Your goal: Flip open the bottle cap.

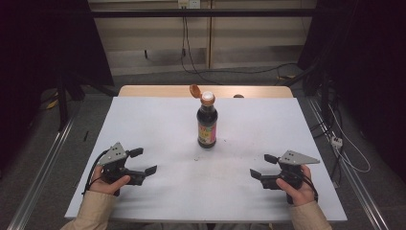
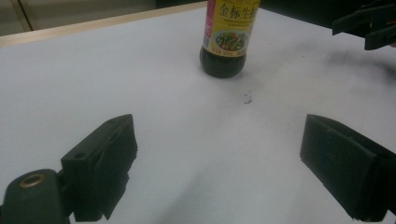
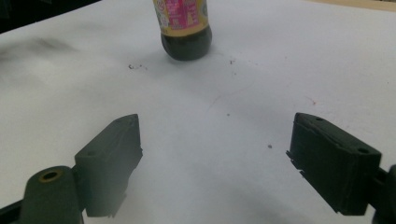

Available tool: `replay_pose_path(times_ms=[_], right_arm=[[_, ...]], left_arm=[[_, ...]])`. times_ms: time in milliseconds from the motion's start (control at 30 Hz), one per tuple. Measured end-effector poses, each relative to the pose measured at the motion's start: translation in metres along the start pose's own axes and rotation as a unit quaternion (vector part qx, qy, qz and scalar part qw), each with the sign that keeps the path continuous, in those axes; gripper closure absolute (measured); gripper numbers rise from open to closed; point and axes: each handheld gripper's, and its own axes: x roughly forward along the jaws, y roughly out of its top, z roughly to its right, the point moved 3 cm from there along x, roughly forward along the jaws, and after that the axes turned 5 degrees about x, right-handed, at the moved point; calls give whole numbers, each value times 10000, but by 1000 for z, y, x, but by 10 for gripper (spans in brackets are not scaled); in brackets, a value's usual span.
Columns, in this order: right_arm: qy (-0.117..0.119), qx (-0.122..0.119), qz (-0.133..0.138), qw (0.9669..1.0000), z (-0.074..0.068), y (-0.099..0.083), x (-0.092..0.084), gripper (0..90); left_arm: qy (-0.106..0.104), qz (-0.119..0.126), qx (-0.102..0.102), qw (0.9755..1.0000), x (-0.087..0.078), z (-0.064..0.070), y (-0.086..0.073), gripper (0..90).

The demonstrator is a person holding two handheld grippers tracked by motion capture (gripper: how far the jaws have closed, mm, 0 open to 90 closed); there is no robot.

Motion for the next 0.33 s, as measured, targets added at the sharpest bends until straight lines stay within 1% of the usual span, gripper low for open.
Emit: replay_pose_path(times_ms=[100, 133, 200, 267, 333], right_arm=[[-15, -22, -48, 10000, 2, -3, 0, 164], [-34, 18, -48, 10000, 3, -3, 0, 164], [-49, 7, -17, 10000, 3, -3, 0, 164], [-52, -11, -34, 10000, 3, -3, 0, 163], [-42, -29, -41, 10000, 3, -4, 1, 162]], left_arm=[[20, 2, -54, 10000, 0, -1, 0, 106], [39, -3, -39, 10000, 0, -1, 0, 106], [50, 27, -65, 10000, 0, -1, 0, 106], [59, 0, -29, 10000, -1, -2, 0, 105], [84, -2, -57, 9999, 0, -3, 0, 105]])
